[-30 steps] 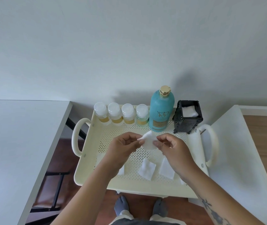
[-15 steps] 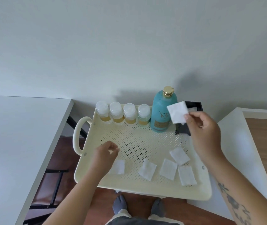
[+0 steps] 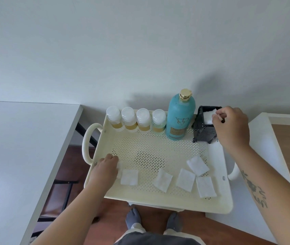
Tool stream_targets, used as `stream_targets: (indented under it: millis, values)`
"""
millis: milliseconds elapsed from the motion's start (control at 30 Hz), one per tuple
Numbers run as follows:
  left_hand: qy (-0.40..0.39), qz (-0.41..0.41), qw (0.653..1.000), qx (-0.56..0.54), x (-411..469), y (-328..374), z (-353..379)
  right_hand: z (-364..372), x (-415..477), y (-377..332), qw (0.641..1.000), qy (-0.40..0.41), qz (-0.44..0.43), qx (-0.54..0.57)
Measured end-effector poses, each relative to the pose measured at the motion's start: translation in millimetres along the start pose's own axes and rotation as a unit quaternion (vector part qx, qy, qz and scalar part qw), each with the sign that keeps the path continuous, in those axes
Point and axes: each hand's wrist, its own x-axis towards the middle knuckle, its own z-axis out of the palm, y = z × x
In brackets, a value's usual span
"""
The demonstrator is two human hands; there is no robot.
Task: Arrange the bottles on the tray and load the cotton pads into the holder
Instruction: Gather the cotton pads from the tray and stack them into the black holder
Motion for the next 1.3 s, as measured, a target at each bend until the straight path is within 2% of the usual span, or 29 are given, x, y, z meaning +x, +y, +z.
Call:
stream_targets:
  millis: [167, 300, 500, 600, 700, 833, 867, 933, 1000, 1067, 1167, 1233, 1300]
  values:
    - [0.002, -0.004, 1.0, -0.005, 4, 0, -6, 2, -11, 4, 0.991, 0.055, -0.092, -0.081]
    - [0.019, 0.002, 1.0, -0.024, 5, -1, -10, 5, -18, 10, 0.981, 0.015, -0.157, -0.109]
    - [0.064, 0.013, 0.996, -0.065, 9, 7, -27, 7, -21, 11, 0.971, -0.025, -0.172, -0.165]
    - [0.062, -0.015, 0.982, -0.177, 10, 17, -40, 9, -20, 13, 0.969, -0.034, -0.174, -0.173]
    - [0.061, -0.04, 0.945, -0.318, 11, 32, -48, 6, -22, 13, 0.976, -0.013, -0.17, -0.138]
    - [0.004, -0.048, 0.851, -0.523, 8, 57, -59, 3, -37, -1, 0.98, 0.056, -0.183, -0.045]
    - [-0.017, -0.041, 0.824, -0.564, 8, 63, -61, 4, -45, -8, 0.983, 0.042, -0.178, -0.003]
    - [-0.055, -0.024, 0.778, -0.625, 7, 74, -64, 6, -64, -24, 0.981, -0.062, -0.122, 0.134]
    - [-0.074, -0.009, 0.759, -0.647, 7, 85, -66, 6, -79, -39, 0.948, -0.198, -0.018, 0.25]
    - [-0.089, -0.004, 0.741, -0.666, 8, 94, -67, 8, -88, -48, 0.904, -0.276, 0.069, 0.319]
    - [-0.129, -0.008, 0.694, -0.708, 6, 109, -64, 11, -96, -55, 0.861, -0.277, 0.144, 0.401]
    - [-0.146, -0.011, 0.682, -0.716, 5, 118, -60, 12, -97, -56, 0.858, -0.246, 0.162, 0.421]
    - [-0.154, -0.01, 0.682, -0.715, 3, 124, -57, 10, -92, -55, 0.872, -0.203, 0.164, 0.415]
